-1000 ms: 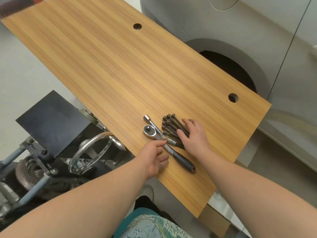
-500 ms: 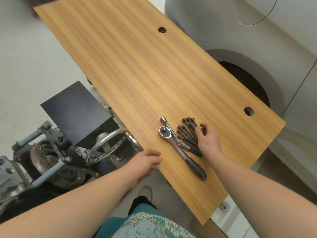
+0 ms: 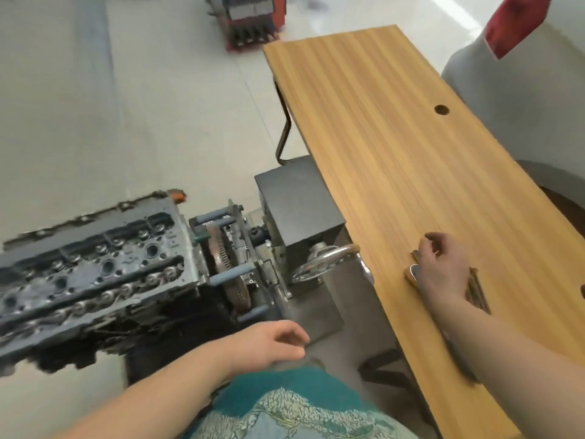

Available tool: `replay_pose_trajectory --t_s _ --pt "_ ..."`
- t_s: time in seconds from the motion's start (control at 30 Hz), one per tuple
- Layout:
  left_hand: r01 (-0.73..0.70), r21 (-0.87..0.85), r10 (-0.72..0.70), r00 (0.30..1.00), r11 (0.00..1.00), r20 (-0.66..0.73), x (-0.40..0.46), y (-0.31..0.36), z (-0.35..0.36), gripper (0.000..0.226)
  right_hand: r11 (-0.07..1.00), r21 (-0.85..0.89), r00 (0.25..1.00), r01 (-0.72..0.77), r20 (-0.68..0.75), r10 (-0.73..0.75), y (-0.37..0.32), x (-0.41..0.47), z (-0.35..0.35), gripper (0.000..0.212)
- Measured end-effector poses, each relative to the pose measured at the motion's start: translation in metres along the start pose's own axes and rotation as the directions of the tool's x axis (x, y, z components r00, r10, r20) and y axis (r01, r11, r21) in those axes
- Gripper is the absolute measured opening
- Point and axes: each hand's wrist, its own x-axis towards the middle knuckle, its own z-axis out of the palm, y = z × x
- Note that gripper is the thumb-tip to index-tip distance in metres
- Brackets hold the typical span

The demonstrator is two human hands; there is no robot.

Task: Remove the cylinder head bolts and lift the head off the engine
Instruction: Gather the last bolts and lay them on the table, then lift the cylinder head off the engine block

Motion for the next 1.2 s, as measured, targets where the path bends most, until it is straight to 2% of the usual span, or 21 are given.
replay_pose_trajectory --t_s 0.07,0.1,0.17,0.23,0.3,0.4,0.5,0.57,0.6,0.67,0.77,0.87,0.93,0.97,1.1,1.13,1.2 --pt "-0.016 0.022 0.015 0.999 1.0 0.041 -0.032 -0.027 -0.008 0.027 0.983 0.041 0.979 0.181 0.091 -0.184 -0.055 -0.032 0.027 0.023" --pt "-0.026 0.0 0.026 1.0 1.0 0.016 -0.048 -0.042 -0.013 0.025 0.963 0.083 0.954 0.257 0.14 -0.267 -0.082 -0.051 0.04 0.02" --pt "-0.062 -0.072 0.052 0.99 0.995 -0.133 -0.081 -0.074 -0.027 0.015 0.922 0.148 0.885 0.358 0.262 -0.386 -0.132 -0.09 0.068 0.018" --pt "-0.106 -0.136 0.049 0.928 0.985 -0.37 -0.115 -0.109 -0.045 0.01 0.884 0.164 0.805 0.438 0.366 -0.467 -0.178 -0.125 0.099 0.019" --pt "-0.186 -0.193 0.027 0.782 0.963 -0.623 -0.155 -0.14 -0.067 0.014 0.857 0.13 0.742 0.499 0.447 -0.5 -0.222 -0.154 0.129 0.028" --pt "-0.341 -0.255 -0.083 0.446 0.905 -0.891 -0.214 -0.19 -0.104 0.018 0.836 -0.021 0.7 0.549 0.558 -0.446 -0.274 -0.183 0.169 0.045" --pt "-0.436 -0.283 -0.244 0.145 0.854 -0.959 -0.263 -0.246 -0.145 0.011 0.729 -0.264 0.669 0.632 0.66 -0.341 -0.299 -0.191 0.2 0.061" --pt "-0.45 -0.293 -0.316 0.025 0.843 -0.948 -0.283 -0.279 -0.175 0.008 0.687 -0.364 0.651 0.629 0.73 -0.209 -0.306 -0.186 0.213 0.08" --pt "-0.441 -0.31 -0.343 0.005 0.842 -0.939 -0.288 -0.293 -0.19 0.005 0.674 -0.392 0.641 0.626 0.751 -0.158 -0.308 -0.183 0.217 0.093" --pt "-0.395 -0.37 -0.381 0.055 0.841 -0.923 -0.286 -0.313 -0.22 0.008 0.635 -0.413 0.616 0.652 0.778 -0.126 -0.311 -0.177 0.223 0.116" --pt "-0.306 -0.447 -0.394 0.222 0.84 -0.892 -0.262 -0.321 -0.263 0.032 0.581 -0.423 0.581 0.695 0.807 -0.108 -0.314 -0.171 0.226 0.131" --pt "-0.194 -0.461 -0.359 0.4 0.866 -0.843 -0.232 -0.305 -0.297 0.058 0.532 -0.454 0.574 0.715 0.816 -0.075 -0.32 -0.167 0.229 0.134" --pt "-0.135 -0.444 -0.342 0.456 0.886 -0.821 -0.212 -0.293 -0.309 0.068 0.551 -0.451 0.564 0.702 0.824 -0.045 -0.324 -0.167 0.23 0.127" --pt "-0.13 -0.432 -0.337 0.446 0.892 -0.829 -0.202 -0.29 -0.312 0.07 0.581 -0.442 0.562 0.684 0.826 -0.034 -0.325 -0.167 0.23 0.123" --pt "-0.172 -0.341 -0.286 0.28 0.924 -0.917 -0.179 -0.298 -0.311 0.06 0.664 -0.404 0.553 0.63 0.833 -0.017 -0.327 -0.166 0.229 0.105" --pt "-0.225 -0.369 -0.305 0.273 0.902 -0.913 -0.176 -0.302 -0.309 0.06 0.668 -0.402 0.547 0.626 0.837 -0.01 -0.327 -0.166 0.229 0.1" --pt "-0.41 -0.474 -0.378 0.297 0.779 -0.877 -0.174 -0.306 -0.305 0.061 0.678 -0.405 0.545 0.613 0.838 0.007 -0.326 -0.166 0.23 0.095"
